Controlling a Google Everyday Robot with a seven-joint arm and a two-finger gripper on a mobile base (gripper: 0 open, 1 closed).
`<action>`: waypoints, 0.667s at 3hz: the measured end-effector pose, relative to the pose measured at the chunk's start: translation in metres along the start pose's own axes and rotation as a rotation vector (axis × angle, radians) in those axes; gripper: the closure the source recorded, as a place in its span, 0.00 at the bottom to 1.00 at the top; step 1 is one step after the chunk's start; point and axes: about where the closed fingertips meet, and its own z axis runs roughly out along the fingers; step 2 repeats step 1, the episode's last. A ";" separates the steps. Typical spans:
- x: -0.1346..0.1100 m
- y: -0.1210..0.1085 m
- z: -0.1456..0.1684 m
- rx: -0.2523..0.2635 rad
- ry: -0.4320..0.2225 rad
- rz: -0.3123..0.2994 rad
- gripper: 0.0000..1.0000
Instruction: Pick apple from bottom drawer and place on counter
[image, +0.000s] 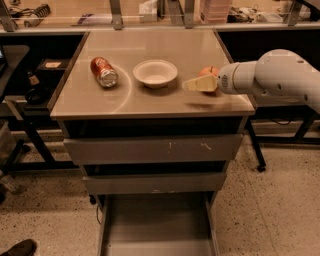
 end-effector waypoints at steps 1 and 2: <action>0.000 0.000 0.000 0.000 0.000 0.000 0.00; 0.000 0.000 0.000 0.000 0.000 0.000 0.00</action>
Offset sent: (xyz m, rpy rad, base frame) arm 0.0000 0.0000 0.0000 0.0000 0.0000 0.0000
